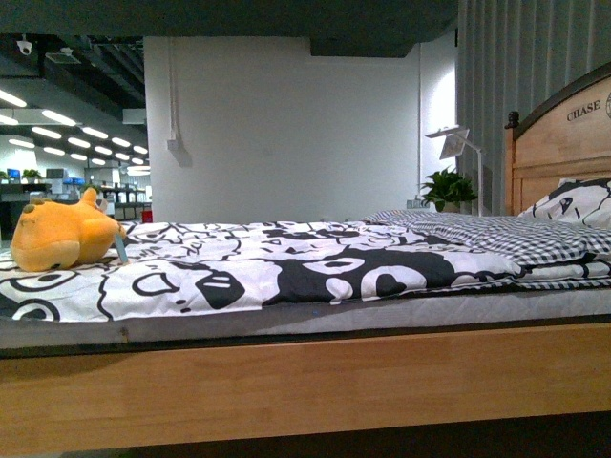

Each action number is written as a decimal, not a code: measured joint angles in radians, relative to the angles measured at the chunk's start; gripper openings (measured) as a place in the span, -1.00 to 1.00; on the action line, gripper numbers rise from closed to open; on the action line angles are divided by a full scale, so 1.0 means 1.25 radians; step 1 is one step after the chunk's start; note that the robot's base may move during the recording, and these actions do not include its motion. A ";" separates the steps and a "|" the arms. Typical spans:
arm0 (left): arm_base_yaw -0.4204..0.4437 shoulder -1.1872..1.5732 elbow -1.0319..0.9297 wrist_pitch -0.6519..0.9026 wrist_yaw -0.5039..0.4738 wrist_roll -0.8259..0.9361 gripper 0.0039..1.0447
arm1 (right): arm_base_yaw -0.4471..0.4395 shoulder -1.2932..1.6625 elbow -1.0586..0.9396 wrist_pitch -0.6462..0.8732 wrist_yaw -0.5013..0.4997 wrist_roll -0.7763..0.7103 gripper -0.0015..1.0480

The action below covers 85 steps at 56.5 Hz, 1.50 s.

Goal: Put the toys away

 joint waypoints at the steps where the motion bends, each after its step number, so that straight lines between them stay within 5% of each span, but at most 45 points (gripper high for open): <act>1: 0.000 0.000 0.000 0.000 0.000 0.000 0.88 | 0.000 0.000 0.000 0.000 0.000 0.000 0.87; 85: 0.000 0.000 0.000 0.000 0.000 0.000 0.88 | 0.000 0.001 0.000 0.000 0.000 0.000 0.87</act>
